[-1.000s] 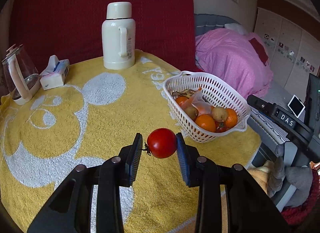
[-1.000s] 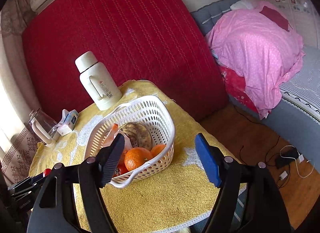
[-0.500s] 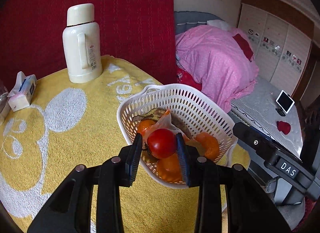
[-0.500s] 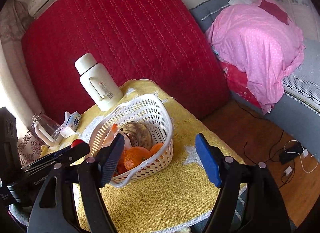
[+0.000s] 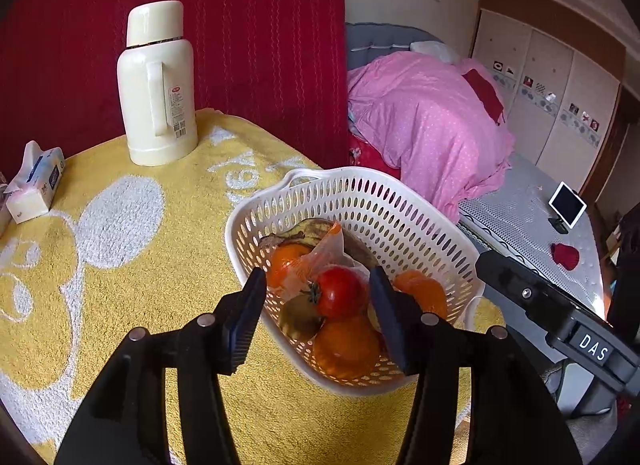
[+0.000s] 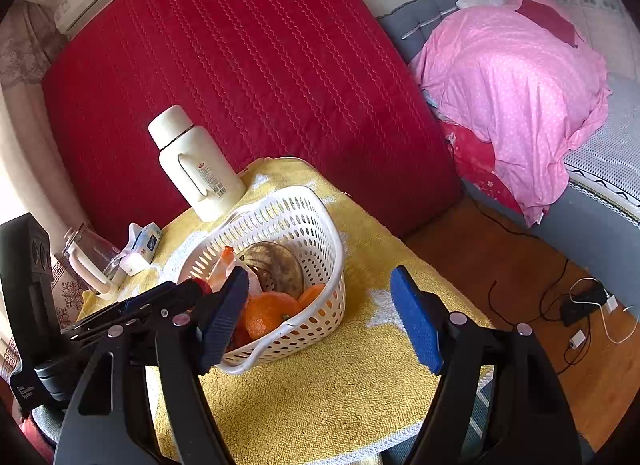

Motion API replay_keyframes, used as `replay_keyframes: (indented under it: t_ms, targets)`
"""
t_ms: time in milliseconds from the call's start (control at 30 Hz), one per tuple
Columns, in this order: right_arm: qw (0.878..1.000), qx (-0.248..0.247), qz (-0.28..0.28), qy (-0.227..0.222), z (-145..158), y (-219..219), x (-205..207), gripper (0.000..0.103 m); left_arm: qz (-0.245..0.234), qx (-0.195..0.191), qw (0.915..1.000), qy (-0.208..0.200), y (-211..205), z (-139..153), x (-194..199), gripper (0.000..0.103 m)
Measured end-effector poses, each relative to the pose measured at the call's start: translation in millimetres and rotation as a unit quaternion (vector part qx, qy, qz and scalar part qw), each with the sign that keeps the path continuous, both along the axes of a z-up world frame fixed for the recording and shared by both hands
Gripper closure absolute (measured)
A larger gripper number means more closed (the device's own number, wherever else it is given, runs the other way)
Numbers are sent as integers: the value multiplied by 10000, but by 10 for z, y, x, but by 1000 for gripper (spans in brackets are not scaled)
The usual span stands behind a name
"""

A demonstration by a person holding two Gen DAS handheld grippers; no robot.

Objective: Organize fruits
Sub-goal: 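Carry the tomato into the basket and open the left gripper, then withdraw both grippers back from the basket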

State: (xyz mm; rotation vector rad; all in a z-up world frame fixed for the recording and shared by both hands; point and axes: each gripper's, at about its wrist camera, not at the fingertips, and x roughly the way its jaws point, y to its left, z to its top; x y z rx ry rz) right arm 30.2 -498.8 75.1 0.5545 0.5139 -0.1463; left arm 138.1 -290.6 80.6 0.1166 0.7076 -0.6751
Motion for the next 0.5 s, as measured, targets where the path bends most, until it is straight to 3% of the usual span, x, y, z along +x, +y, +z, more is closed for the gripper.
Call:
replay_keyframes:
  t_ms: [200, 267, 300, 367, 500]
  targets:
    - [10000, 10, -21, -10, 3, -13, -5, 28, 256, -101, 9996, 32, 167, 66, 25, 48]
    - [10000, 9, -15, -4, 4, -16, -6, 28, 381, -73, 9992, 22, 220, 71, 18, 42]
    - [10000, 8, -11, 2, 3, -16, -10, 26, 466, -31, 9989, -3, 243, 71, 6, 36]
    - [10000, -2, 0, -6, 12, -8, -19, 17, 594, 64, 9982, -90, 283, 68, -17, 35]
    - [10000, -53, 25, -6, 27, 22, -21, 12, 777, 329, 9957, -373, 329, 81, -140, 30]
